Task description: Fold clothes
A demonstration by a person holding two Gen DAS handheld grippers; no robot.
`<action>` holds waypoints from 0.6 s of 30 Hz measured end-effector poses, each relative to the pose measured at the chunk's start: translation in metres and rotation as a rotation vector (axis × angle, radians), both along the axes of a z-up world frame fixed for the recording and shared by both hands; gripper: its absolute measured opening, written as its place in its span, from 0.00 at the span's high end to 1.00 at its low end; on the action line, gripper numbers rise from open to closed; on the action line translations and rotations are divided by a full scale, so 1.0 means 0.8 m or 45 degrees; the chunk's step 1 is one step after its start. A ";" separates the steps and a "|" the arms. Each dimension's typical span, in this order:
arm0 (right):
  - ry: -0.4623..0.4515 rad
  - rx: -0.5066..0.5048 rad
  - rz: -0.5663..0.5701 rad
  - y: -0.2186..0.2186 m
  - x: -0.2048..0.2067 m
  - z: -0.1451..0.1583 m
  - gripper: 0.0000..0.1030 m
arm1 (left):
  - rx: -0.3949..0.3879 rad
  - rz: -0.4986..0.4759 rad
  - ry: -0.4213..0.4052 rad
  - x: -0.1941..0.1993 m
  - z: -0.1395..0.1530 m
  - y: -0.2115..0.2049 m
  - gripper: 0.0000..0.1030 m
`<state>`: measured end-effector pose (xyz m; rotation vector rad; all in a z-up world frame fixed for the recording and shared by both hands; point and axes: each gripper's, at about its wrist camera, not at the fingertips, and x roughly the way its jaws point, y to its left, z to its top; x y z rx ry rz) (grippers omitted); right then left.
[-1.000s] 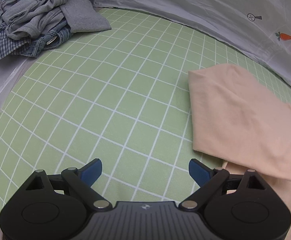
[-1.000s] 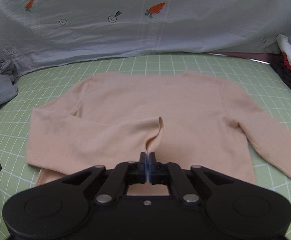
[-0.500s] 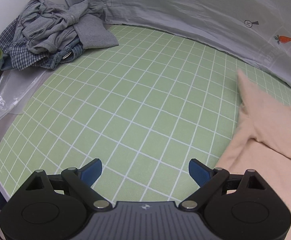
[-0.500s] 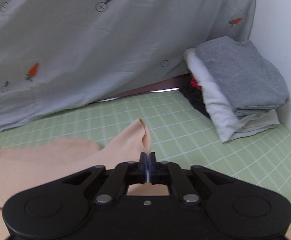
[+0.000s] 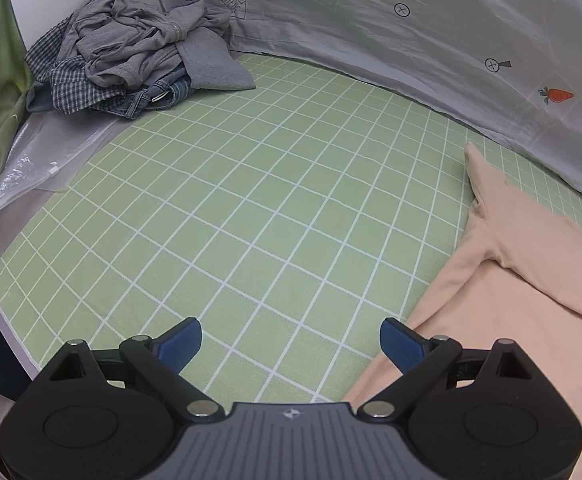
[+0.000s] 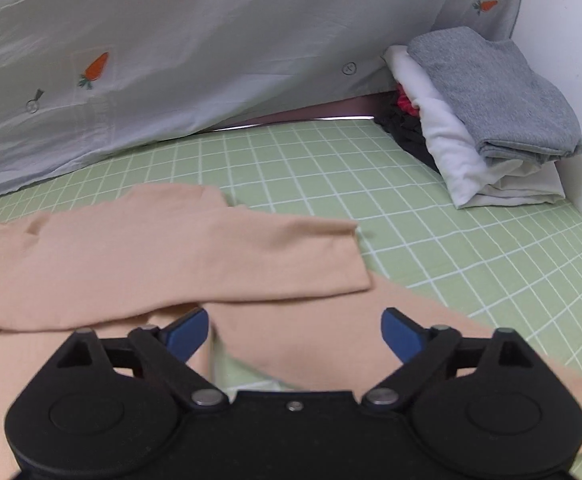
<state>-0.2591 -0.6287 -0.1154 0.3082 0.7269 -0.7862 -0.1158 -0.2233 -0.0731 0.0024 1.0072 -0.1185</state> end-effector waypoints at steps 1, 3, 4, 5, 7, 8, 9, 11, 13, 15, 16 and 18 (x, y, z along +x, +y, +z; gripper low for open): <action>-0.002 -0.009 0.021 0.019 0.001 0.004 0.00 | -0.013 -0.019 -0.004 0.002 -0.003 0.008 0.06; -0.010 -0.019 0.034 0.060 0.004 0.014 0.00 | -0.036 -0.077 -0.016 0.009 -0.008 0.026 0.05; -0.010 -0.024 0.029 0.082 0.006 0.016 0.00 | -0.045 -0.119 -0.026 0.014 -0.011 0.034 0.05; -0.010 -0.029 0.024 0.103 0.009 0.018 0.00 | -0.049 -0.166 -0.029 0.020 -0.011 0.042 0.05; -0.011 -0.040 0.015 0.147 0.013 0.022 0.00 | -0.058 -0.249 -0.031 0.031 -0.010 0.059 0.05; -0.011 -0.045 0.010 0.169 0.015 0.024 0.00 | -0.068 -0.276 -0.036 0.036 -0.007 0.069 0.05; -0.011 -0.040 -0.013 0.190 0.019 0.024 0.00 | -0.087 -0.316 -0.048 0.042 -0.003 0.082 0.05; -0.013 -0.019 -0.068 0.230 0.030 0.020 0.00 | -0.103 -0.401 -0.073 0.055 0.004 0.102 0.04; -0.018 0.006 -0.082 0.268 0.044 0.014 0.00 | -0.091 -0.450 -0.089 0.070 0.007 0.121 0.04; -0.012 0.019 -0.074 0.307 0.060 0.007 0.00 | -0.082 -0.471 -0.086 0.084 0.009 0.141 0.04; -0.006 0.030 -0.066 0.323 0.067 0.005 0.00 | -0.085 -0.473 -0.082 0.090 0.010 0.152 0.04; 0.013 0.069 -0.041 0.359 0.083 0.000 0.00 | -0.096 -0.476 -0.072 0.098 0.010 0.171 0.04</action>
